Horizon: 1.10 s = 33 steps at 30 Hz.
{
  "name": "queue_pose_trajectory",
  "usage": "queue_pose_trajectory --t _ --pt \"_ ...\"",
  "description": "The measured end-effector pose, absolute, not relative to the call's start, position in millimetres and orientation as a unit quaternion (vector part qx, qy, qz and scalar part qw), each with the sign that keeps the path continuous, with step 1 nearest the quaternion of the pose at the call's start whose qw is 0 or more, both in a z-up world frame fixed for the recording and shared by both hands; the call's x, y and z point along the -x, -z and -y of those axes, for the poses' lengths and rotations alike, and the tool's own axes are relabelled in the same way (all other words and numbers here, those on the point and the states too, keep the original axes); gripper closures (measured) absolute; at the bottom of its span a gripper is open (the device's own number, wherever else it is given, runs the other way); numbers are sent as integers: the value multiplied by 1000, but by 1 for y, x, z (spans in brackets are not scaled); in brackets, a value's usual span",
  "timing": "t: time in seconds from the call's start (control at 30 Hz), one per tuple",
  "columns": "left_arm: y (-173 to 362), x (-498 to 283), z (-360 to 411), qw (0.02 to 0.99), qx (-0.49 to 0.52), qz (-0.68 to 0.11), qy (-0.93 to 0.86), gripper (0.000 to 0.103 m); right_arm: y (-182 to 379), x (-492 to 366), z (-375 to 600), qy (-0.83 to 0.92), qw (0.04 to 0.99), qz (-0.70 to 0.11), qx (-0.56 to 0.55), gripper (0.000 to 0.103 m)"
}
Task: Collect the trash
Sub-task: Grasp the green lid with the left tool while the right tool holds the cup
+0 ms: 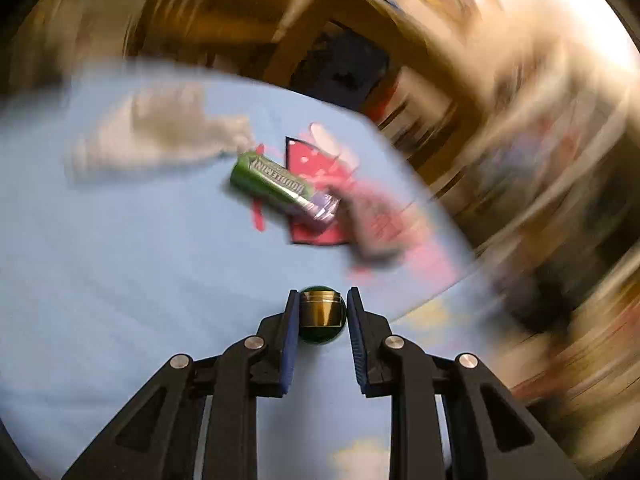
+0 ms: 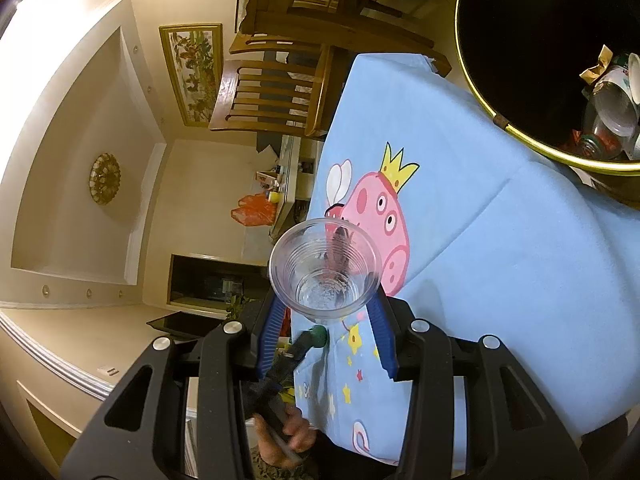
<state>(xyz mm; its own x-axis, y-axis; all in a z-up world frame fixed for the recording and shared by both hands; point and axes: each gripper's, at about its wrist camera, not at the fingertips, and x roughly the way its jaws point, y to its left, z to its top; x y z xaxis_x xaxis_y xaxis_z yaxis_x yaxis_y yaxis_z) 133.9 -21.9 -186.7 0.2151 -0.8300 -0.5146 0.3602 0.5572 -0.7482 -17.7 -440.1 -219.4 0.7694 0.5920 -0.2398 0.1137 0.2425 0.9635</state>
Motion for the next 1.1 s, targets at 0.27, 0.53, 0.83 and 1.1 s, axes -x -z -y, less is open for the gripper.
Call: queue_pose_trajectory --t 0.27,0.53,0.83,1.1 --pt "249 -145 -39 548 567 -468 399 57 219 13 437 -167 730 -300 -590 62" --pt "201 -134 -12 677 394 -495 376 48 219 11 437 -167 731 -302 -589 62" --pt "160 -105 97 818 45 -467 334 69 219 12 439 -162 733 -303 -587 62" --pt "155 -78 121 834 -23 -420 356 48 220 11 438 -166 734 -306 -583 62"
